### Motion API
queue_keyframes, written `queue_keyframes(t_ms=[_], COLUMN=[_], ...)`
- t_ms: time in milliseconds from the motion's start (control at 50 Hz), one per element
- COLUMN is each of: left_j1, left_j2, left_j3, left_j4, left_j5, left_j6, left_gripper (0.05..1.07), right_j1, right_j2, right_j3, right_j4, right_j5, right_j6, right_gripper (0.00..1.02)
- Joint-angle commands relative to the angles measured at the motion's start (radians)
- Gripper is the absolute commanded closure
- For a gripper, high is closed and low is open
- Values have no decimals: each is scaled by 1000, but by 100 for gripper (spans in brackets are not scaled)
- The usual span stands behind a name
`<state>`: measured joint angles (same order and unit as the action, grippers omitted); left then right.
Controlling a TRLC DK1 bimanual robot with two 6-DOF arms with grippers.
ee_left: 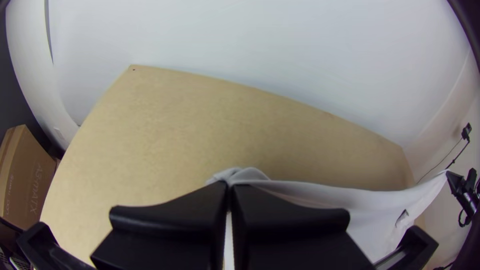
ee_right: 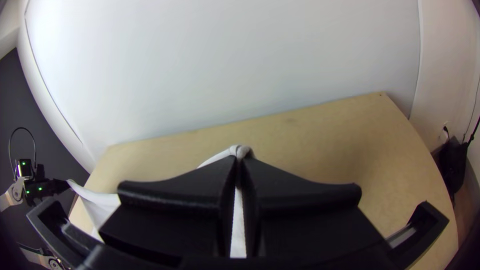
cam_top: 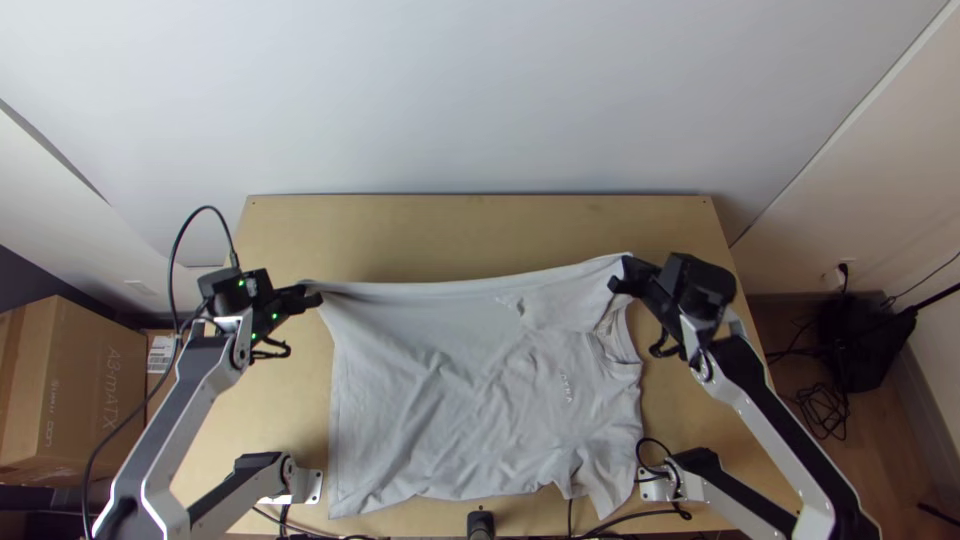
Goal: Fold the t-shirt
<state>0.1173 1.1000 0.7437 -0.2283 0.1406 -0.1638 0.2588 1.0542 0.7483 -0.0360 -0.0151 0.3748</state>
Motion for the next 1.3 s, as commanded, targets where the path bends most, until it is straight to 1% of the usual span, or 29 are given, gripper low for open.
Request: queue_keyframes(t_ms=[0,240,300,360,400,500,640,720,760,880,1000,1100,1200,1280], left_j1=[16,16,15,12,13,18,19,13,7,-10,-24,-24,-24,-21], left_j2=[127,383,443,511,549,643,747,813,845,920,945,943,926,888], left_j3=[117,306,350,407,437,520,640,732,786,928,1017,1053,1062,1017], left_j4=[40,66,83,75,75,66,50,9,-36,-158,-278,-355,-444,-451], left_j5=[2,14,11,13,11,11,8,-4,-6,-18,-18,-18,-18,-15], left_j6=[-5,-20,-37,-40,-40,-40,-49,-65,-66,-92,-111,-118,-114,-106], left_gripper=[105,105,105,105,105,105,105,105,105,105,105,105,105,105], right_j1=[-21,-69,-76,-79,-87,-98,-112,-116,-116,-115,-113,-110,-102,-93], right_j2=[116,380,437,494,537,636,793,876,914,1029,1096,1098,1080,1057], right_j3=[77,237,278,318,350,442,620,724,780,967,1103,1132,1129,1105], right_j4=[74,114,114,111,110,85,15,-28,-62,-205,-329,-363,-412,-446], right_j5=[9,-2,-3,-26,-29,-37,-39,-39,-39,-39,-39,-40,-39,-39], right_j6=[21,18,4,-1,-2,-4,-4,-2,-1,15,41,47,67,65], right_gripper=[100,100,100,100,100,100,100,100,100,100,100,100,100,100])
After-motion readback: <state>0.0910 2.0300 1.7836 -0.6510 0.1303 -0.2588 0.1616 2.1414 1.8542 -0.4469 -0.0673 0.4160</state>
